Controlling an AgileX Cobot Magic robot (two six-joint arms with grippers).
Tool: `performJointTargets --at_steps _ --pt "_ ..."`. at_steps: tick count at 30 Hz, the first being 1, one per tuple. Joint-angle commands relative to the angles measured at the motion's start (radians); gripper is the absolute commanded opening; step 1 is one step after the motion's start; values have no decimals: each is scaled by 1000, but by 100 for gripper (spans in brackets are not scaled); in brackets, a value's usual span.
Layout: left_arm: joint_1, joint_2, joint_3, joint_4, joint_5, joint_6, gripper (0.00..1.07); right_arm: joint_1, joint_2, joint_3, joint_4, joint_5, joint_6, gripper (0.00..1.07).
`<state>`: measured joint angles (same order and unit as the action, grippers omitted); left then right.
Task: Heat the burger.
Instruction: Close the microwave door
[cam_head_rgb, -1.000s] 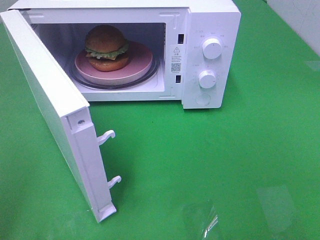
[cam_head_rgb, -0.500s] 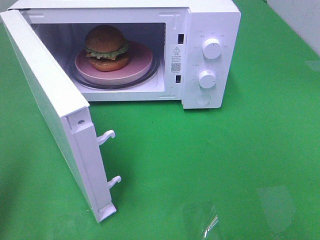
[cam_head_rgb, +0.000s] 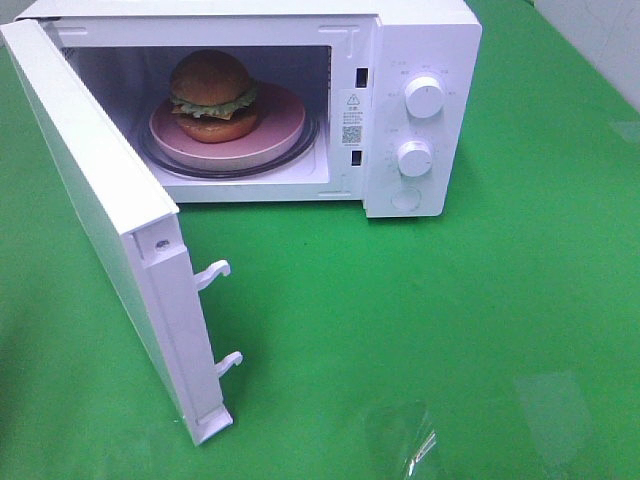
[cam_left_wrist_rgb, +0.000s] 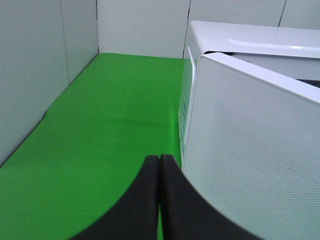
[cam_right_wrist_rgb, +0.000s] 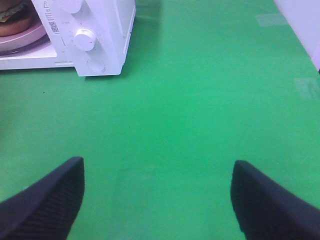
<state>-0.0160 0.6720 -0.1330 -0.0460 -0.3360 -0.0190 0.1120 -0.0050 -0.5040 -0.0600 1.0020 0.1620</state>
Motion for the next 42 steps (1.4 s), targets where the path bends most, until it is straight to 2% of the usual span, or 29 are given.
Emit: performJointTargets --at_steps 1,2,3,4,5,6,7,9,13,15,20,24,31,32,33,35,36,37,38,39,42 --pt "-2 17 1 46 -41 -54 0 -6 -26 3 -2 2 2 76" --pt "-2 52 1 120 -58 -108 0 -6 -26 3 -2 2 2 76" --pt "-2 52 1 120 -58 -108 0 -6 -26 3 -2 2 2 76" --pt "-2 98 1 204 -78 -177 0 -6 -26 3 -2 2 2 76" --pt "-2 98 1 204 -78 -177 0 -6 -26 3 -2 2 2 76" --pt "-2 143 1 302 -114 -246 0 -6 -26 3 -2 2 2 76" --pt "-2 143 1 302 -114 -246 0 -6 -26 3 -2 2 2 76" --pt "-2 244 1 497 -252 -381 0 -6 -26 3 -2 2 2 76" --pt "-2 308 1 561 -327 -419 0 -6 -26 3 -2 2 2 76" --pt "-2 370 -1 563 -395 -419 0 -6 -26 3 -2 2 2 76" --pt "-2 426 -12 563 -432 -417 0 -6 -26 3 -2 2 2 76" --pt "-2 516 -41 558 -484 -370 0 -6 -26 3 -2 2 2 76" --pt "-20 568 -54 533 -502 -349 0 -6 -26 3 -2 2 2 76" --pt "-55 583 -61 502 -501 -313 0 -6 -26 3 -2 2 2 76" --pt "-55 583 -61 502 -501 -313 0 -6 -26 3 -2 2 2 76" --pt "-148 639 -66 324 -507 -212 0 -6 -26 3 -2 2 2 76" --pt "-148 639 -66 324 -507 -212 0 -6 -26 3 -2 2 2 76" --pt "-192 670 -66 243 -524 -166 0 -6 -26 3 -2 2 2 76" --pt "-192 670 -66 243 -524 -166 0 -6 -26 3 -2 2 2 76" --pt "-228 700 -66 208 -566 -139 0 -6 -26 3 -2 2 2 76" --pt "-269 728 -73 177 -612 -128 0 -6 -26 3 -2 2 2 76"
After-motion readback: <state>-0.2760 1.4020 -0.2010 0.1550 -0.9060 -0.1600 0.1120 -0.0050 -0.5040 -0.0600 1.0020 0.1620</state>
